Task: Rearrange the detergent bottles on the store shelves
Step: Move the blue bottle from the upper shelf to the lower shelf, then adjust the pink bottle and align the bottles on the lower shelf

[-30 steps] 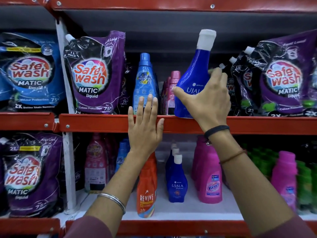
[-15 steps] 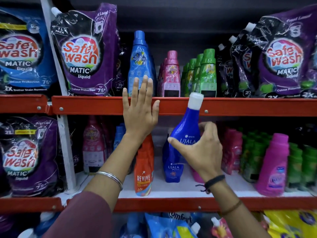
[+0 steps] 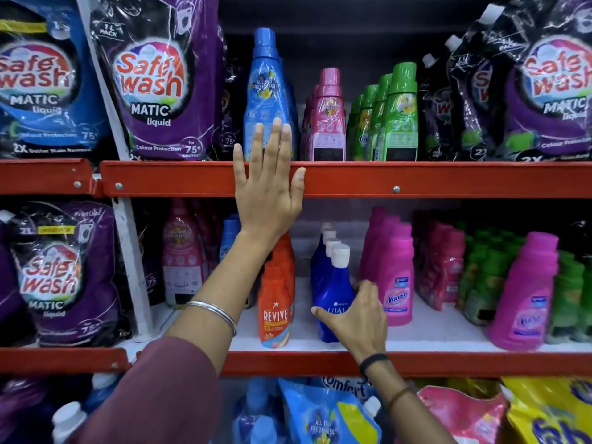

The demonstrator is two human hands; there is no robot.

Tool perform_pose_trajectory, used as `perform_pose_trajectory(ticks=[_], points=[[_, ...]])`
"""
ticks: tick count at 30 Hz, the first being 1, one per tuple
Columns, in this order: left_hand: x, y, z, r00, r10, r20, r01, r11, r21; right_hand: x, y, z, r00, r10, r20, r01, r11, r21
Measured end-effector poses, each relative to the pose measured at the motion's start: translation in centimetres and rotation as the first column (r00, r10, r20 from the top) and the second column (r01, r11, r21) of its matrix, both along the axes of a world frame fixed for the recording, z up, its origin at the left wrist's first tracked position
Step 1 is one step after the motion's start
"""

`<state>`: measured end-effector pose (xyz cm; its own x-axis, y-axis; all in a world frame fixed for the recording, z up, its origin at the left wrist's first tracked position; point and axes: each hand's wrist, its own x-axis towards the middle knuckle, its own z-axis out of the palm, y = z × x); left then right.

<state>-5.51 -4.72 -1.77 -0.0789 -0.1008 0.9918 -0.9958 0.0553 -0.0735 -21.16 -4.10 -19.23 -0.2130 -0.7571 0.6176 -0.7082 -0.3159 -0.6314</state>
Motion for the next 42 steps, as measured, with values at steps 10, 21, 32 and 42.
perform_pose_trajectory(ticks=[10,21,32,42], points=[[0.0,-0.2,0.0,1.000,0.006,0.003,-0.006,1.000,-0.022,0.7,-0.6,-1.5,0.998,-0.049,-0.048,0.052,0.997,0.060],[-0.4,0.6,0.0,1.000,-0.005,-0.025,0.007,0.997,0.080,-0.9,-0.1,-2.0,0.990,-0.080,-0.117,0.084,0.996,0.032],[-6.7,0.3,1.5,0.991,-0.132,0.006,0.131,0.987,0.094,-15.3,-1.0,3.2,0.956,-0.196,0.218,0.273,0.867,-0.417],[-7.3,-0.8,1.3,0.997,-0.079,-0.006,0.079,0.993,0.085,-25.2,-3.6,4.3,0.872,-0.410,0.266,0.451,0.886,-0.111]])
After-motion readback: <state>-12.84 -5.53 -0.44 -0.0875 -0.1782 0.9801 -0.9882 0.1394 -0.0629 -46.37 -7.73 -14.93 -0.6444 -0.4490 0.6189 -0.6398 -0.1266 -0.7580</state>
